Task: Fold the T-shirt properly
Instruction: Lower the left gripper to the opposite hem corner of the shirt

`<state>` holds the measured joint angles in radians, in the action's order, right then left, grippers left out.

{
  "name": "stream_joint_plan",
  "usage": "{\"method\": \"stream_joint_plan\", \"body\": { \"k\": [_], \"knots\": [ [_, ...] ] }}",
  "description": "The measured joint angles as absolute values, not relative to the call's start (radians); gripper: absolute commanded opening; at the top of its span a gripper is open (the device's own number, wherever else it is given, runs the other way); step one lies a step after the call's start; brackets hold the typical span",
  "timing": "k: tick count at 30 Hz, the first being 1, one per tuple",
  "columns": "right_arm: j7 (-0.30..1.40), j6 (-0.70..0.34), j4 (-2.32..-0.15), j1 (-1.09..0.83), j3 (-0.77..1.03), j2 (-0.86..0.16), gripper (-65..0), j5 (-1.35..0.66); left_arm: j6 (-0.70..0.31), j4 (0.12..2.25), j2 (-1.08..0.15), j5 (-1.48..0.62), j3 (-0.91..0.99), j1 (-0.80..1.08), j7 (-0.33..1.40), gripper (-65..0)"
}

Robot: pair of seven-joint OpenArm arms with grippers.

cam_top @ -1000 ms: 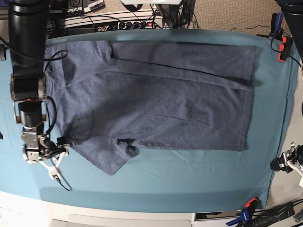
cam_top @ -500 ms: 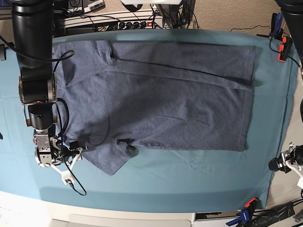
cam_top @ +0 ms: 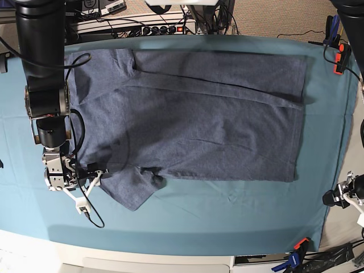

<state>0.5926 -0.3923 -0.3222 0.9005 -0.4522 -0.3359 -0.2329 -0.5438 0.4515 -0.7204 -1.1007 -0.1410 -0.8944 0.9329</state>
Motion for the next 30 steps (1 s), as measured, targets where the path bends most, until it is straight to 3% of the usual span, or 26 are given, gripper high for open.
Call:
{"method": "stream_joint_plan", "body": {
  "k": [8,15,18,30],
  "knots": [
    [0.582,-0.392,-0.326,0.894,-0.452,-0.337,-35.7,-0.233,-0.544,0.451,-0.721,-1.101,-0.141,-0.894,0.927,-37.3],
    [0.575,-0.405,-0.326,0.891,-0.452,-0.332,-58.8,-0.236,-0.544,0.451,-0.72,-1.101,-0.141,-0.894,0.927,-37.3],
    [0.57,-0.403,-0.326,0.891,-0.452,-0.332,-65.0,-0.234,-0.544,0.451,-0.72,-1.101,-0.141,-0.894,0.928,-37.4],
    [0.573,-0.403,-0.351,0.884,-0.452,-0.33,-65.0,-0.19,-0.544,0.452,-0.68,-1.104,-0.141,-0.81,0.945,-37.4]
  ]
}}
